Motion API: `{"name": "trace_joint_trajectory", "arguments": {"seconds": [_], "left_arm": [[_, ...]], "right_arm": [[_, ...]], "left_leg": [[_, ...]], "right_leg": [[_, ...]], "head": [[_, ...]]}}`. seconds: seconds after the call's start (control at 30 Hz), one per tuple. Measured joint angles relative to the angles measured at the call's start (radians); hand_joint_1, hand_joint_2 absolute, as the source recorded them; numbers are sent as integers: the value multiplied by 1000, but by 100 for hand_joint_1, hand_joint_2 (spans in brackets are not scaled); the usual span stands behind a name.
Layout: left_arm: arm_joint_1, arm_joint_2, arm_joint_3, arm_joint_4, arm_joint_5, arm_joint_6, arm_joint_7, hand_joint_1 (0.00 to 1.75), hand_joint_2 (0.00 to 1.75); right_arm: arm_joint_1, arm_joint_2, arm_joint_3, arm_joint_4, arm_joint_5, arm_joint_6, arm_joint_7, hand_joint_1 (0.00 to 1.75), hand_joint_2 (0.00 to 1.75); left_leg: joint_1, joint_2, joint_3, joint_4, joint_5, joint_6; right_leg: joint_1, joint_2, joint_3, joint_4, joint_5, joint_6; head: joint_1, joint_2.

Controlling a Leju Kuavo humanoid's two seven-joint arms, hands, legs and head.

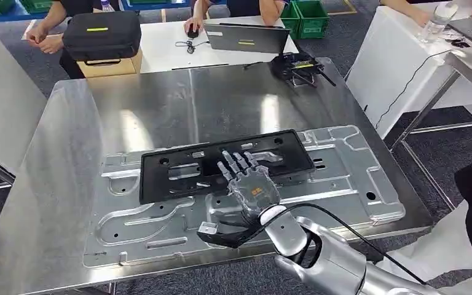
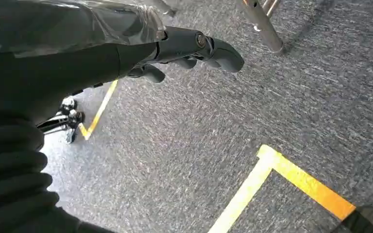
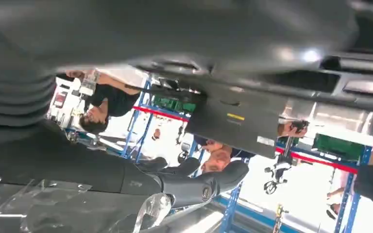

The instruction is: Take the parts from the cabinet and place them on the table.

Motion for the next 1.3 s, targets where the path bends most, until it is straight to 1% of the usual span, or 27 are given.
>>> {"name": "trace_joint_trajectory", "arguments": {"seconds": [0.07,0.1,0.13,0.23,0.27,0.3,0.33,0.4,0.43,0.47,0.5,0.53,0.6,0.63,0.77,0.8,0.83,0.87,0.9,1.0,1.07,1.1,1.13,1.17,1.2,1.23,1.3], "left_arm": [[0,0,1,0,5,-3,0,0,0],[-1,0,1,0,10,-3,0,0,0],[-2,0,2,0,14,-3,0,0,0],[1,0,2,0,15,-5,-2,0,0],[1,1,2,0,15,-5,-4,0,0],[1,4,3,0,16,-6,-6,0,0],[1,3,3,0,16,-6,-6,0,0],[0,4,3,0,19,-8,-8,0,0],[1,4,3,0,19,-9,-8,0,0],[3,4,3,0,19,-10,-9,0,0],[3,4,3,0,19,-11,-9,0,0],[2,4,3,0,19,-12,-9,0,0],[0,4,3,0,19,-12,-9,0,0],[-4,4,3,0,19,-12,-9,0,0],[-3,5,3,0,19,-13,-9,0,0],[-5,5,4,0,19,-13,-9,0,0],[-6,5,4,0,19,-13,-9,0,0],[-7,6,4,0,19,-14,-9,0,0],[-7,5,4,0,18,-14,-10,0,0],[-7,5,4,0,18,-14,-10,0,0],[-7,5,4,0,18,-14,-10,0,0],[-7,5,4,0,18,-14,-11,0,0],[-6,5,4,0,18,-14,-11,0,0],[-7,5,4,0,18,-14,-11,0,0],[-7,4,4,0,18,-15,-11,0,0],[-9,4,4,0,18,-15,-11,0,0],[-10,4,4,0,16,-16,-11,0,0]], "right_arm": [[-1,0,-1,0,0,-1,-3,0,0],[-1,0,-2,0,0,-2,-3,0,0],[-3,0,-3,0,0,-2,-3,0,0],[-4,1,-3,-2,0,-2,-4,0,0],[-4,1,-3,-2,0,-2,-4,0,0],[-5,1,-3,-2,0,-2,-6,0,0],[-5,1,-3,-3,0,-2,-8,0,0],[-6,2,-3,-4,0,-2,-10,0,0],[-6,2,-3,-4,0,-2,-10,0,0],[-6,2,-3,-4,-1,-2,-10,0,0],[-6,2,-3,-4,-2,-2,-10,0,0],[-6,2,-3,-4,-2,-2,-11,0,0],[-7,2,-3,-5,-2,-2,-11,0,0],[-8,2,-3,-6,-2,-2,-11,0,0],[-12,2,-3,-6,-2,-2,-11,0,0],[-12,0,-4,-6,-2,-2,-11,0,0],[-12,0,-4,-6,-2,-2,-11,0,0],[-12,0,-4,-6,-2,-2,-11,0,0],[-12,0,-4,-6,-2,-2,-11,0,0],[-12,0,-4,-6,-2,-2,-11,0,0],[-12,0,-4,-6,-2,-2,-11,0,0],[-11,0,-4,-6,-2,-2,-11,0,0],[-11,0,-4,-6,-2,-2,-11,0,0],[-12,0,-4,-6,-2,-2,-11,0,0],[-14,0,-5,-7,-2,-2,-11,0,0],[-16,0,-5,-8,-2,-2,-11,0,0],[-20,-1,-6,-8,-2,-2,-11,0,0]], "left_leg": [[-4,-1,6,0,-2,1],[-5,-2,8,1,-3,1],[-14,-2,5,3,-7,-3],[-10,-1,3,4,-2,-11],[-13,-1,2,8,-3,-13],[-8,-2,-1,20,-20,-20],[-6,0,-14,56,-56,-31],[9,1,-76,220,-155,-49],[14,1,-101,291,-186,-54],[19,1,-110,328,-197,-58],[23,1,-94,311,-186,-61],[26,1,-53,245,-158,-65],[31,1,72,37,-89,-71],[31,1,91,-18,-93,-72],[13,-6,73,-8,-63,-37],[22,-3,68,-14,-45,-24],[20,-2,59,-15,-35,-15],[19,-1,47,-14,-25,-5],[17,0,36,-14,-16,-3],[16,0,35,-14,-15,-3],[16,1,31,-13,-11,-1],[12,1,18,-12,-2,0],[9,1,10,-12,3,1],[1,-1,-17,-11,28,-1],[1,-1,-19,-9,33,-5],[-5,-1,-25,-8,39,-11],[-1,1,-28,-11,52,-22]], "right_leg": [[7,0,83,-171,89,-15],[10,0,128,-257,121,-22],[16,-1,143,-288,113,-27],[19,-2,138,-291,127,-32],[12,-3,138,-296,132,-39],[8,-6,137,-298,136,-43],[6,-7,134,-298,138,-47],[5,-9,123,-298,146,-50],[4,-10,116,-298,150,-50],[2,-11,108,-298,156,-47],[-1,-11,101,-298,162,-44],[-5,-10,94,-297,169,-39],[-12,-10,84,-297,181,-26],[-10,-10,81,-297,188,-18],[-12,-8,85,-319,218,12],[-17,-8,78,-316,213,16],[-15,-7,62,-285,160,14],[-14,-7,42,-219,95,13],[-13,-7,18,-131,34,14],[-13,-7,15,-120,28,14],[-11,-7,5,-84,10,14],[-7,-7,-10,-5,-20,14],[-5,-7,-6,22,-20,12],[5,-7,171,-196,62,-10],[10,-6,231,-285,51,-20],[17,-8,249,-320,50,-22],[19,-6,238,-318,61,-27]], "head": [[0,0],[0,0],[0,0],[-1,0],[-1,0],[0,0],[-3,0],[-3,0],[-3,0],[-3,0],[-3,0],[-3,0],[-4,0],[-4,0],[0,0],[-1,0],[1,0],[1,0],[3,0],[3,0],[2,0],[3,0],[3,0],[3,0],[3,0],[3,0],[2,0]]}}
